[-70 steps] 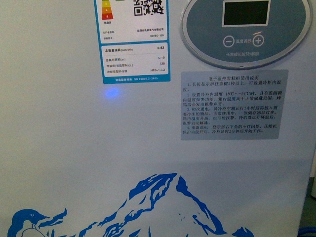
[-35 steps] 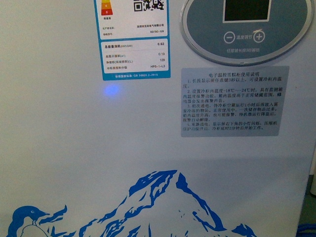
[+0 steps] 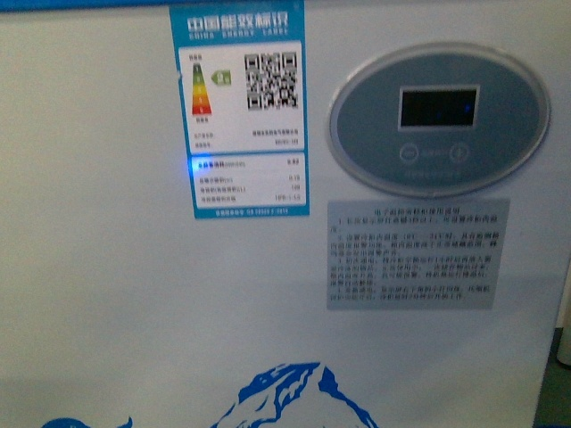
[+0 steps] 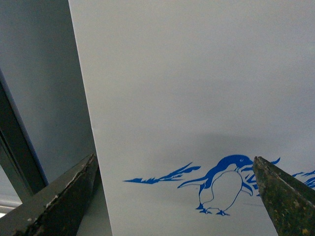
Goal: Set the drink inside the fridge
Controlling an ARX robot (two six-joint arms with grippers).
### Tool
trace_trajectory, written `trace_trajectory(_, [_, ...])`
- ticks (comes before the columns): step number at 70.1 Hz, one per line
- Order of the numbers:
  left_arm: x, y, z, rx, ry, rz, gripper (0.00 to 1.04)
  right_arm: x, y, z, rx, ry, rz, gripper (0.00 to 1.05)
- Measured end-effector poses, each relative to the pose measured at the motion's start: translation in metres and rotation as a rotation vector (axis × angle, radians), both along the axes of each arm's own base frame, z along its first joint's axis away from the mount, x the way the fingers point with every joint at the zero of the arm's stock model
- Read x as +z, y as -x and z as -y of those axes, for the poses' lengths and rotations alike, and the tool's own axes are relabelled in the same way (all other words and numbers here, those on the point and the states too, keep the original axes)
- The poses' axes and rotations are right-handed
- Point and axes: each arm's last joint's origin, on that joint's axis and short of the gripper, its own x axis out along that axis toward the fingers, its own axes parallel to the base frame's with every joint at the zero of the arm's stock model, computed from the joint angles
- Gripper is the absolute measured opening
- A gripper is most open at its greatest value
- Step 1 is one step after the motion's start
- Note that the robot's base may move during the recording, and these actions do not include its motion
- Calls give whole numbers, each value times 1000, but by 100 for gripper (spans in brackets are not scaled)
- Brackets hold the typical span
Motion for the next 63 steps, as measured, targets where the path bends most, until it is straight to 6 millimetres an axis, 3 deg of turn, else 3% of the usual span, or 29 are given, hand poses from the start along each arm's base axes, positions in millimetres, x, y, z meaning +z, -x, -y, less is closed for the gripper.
trace_trajectory(63, [0, 0, 0, 0, 0, 0, 97, 0, 0, 0, 0, 0, 0, 37])
